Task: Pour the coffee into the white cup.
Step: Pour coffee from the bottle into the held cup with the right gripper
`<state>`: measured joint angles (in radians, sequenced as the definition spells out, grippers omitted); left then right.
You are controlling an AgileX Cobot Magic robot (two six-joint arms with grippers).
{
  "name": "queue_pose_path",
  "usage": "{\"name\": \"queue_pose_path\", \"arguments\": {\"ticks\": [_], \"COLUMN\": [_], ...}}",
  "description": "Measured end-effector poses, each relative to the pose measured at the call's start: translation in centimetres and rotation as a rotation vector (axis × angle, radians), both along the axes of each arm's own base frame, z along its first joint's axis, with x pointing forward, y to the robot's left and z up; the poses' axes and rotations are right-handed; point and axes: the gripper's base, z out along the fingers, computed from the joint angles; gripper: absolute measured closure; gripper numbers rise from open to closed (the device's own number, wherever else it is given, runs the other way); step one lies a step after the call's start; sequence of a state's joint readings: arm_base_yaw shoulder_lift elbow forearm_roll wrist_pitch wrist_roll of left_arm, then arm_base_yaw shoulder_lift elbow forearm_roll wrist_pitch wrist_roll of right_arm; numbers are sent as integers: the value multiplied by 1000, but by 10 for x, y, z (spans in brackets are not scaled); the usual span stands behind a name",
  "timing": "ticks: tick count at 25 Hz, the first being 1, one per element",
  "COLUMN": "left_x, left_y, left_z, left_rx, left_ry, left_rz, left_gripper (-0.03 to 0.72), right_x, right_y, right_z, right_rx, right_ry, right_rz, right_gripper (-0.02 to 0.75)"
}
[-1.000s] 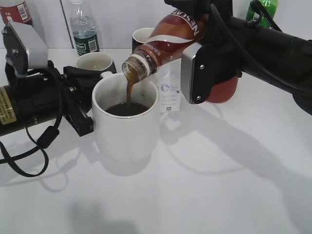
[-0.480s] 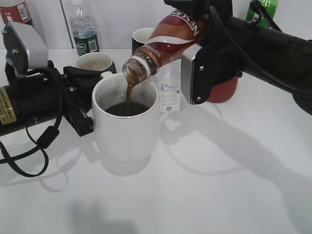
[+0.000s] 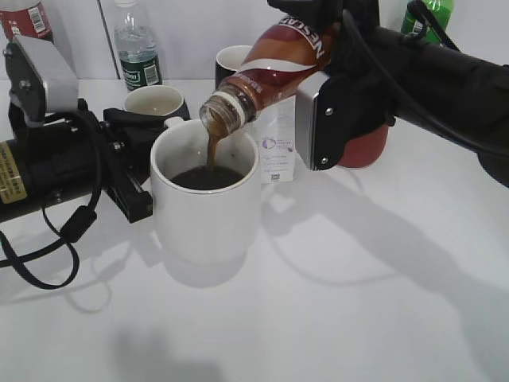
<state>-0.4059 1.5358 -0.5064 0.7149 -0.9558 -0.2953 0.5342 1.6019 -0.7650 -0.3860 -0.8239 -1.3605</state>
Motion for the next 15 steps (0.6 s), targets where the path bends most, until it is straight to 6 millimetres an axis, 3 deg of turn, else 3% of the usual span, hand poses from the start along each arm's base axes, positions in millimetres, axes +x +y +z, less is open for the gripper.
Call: {"name": "queue_pose_path", "arguments": {"ticks": [15], "left_x": [2], "left_y": [1], "left_z": [2], "left_rx": [-26], "left_ry": [2], "left_rz": [24], "left_gripper": [634], "right_x": [2], "right_y": [-2], "right_z": [0], "right_rx": [80], "right_ry": [88], "right_rz": [-25], "right_gripper": [211]}}
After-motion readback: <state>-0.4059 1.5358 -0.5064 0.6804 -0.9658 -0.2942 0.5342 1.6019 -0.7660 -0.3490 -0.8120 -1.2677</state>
